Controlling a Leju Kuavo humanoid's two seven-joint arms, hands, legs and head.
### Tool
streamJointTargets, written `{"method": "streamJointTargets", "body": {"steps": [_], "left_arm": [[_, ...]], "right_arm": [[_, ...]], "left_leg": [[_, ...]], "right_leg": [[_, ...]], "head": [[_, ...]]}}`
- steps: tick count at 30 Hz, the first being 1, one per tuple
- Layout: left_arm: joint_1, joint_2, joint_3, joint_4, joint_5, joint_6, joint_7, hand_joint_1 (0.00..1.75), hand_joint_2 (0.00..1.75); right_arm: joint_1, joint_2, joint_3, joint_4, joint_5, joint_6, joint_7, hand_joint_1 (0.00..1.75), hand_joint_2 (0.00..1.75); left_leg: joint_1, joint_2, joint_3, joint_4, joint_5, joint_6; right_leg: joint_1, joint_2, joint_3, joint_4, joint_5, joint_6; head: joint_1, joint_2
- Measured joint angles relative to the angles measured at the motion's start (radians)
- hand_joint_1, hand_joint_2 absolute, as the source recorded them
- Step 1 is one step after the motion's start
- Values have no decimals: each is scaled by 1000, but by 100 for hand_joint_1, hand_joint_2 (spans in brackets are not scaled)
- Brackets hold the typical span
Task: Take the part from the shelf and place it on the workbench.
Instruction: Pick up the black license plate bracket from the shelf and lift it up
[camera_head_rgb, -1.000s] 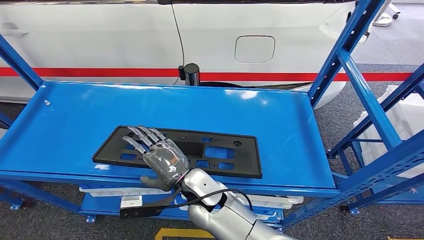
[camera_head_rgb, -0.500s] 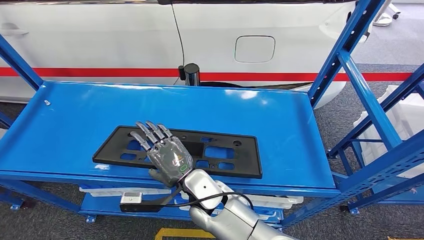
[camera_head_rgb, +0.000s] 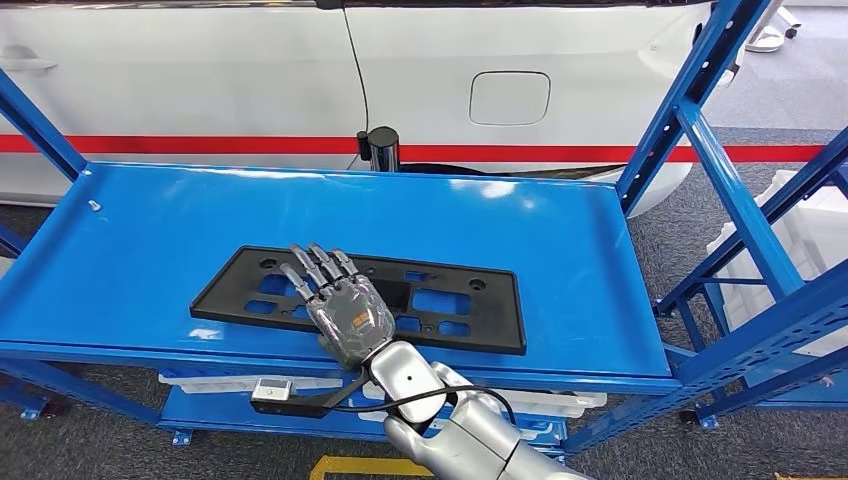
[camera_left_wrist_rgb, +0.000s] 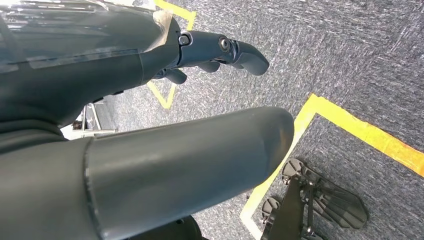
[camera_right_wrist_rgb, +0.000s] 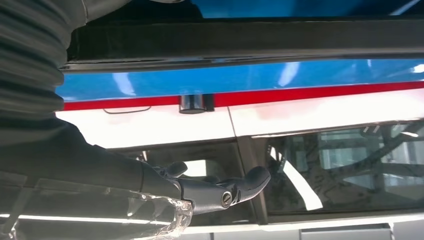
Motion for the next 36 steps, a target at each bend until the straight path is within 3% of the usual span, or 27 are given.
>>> {"method": "streamJointTargets", "body": {"steps": [14,32,33,36], "left_arm": [[-2,-5,0,0,-9,0,0,0,0],[-3,-10,2,0,-21,0,0,0,0],[-3,-10,2,0,-21,0,0,0,0],[-4,-11,3,0,-22,0,0,0,0]], "right_arm": [[-1,0,-30,45,36,1,36,0,175],[-19,3,-105,95,198,39,218,0,175],[-21,4,-109,96,198,46,219,21,175],[-25,9,-119,101,198,68,220,139,175]], "left_leg": [[0,0,0,0,0,0],[0,0,0,0,0,0],[0,0,0,0,0,0],[0,0,0,0,0,0]], "right_leg": [[0,0,0,0,0,0],[0,0,0,0,0,0],[0,0,0,0,0,0],[0,0,0,0,0,0]], "head": [[0,0],[0,0],[0,0],[0,0]]}}
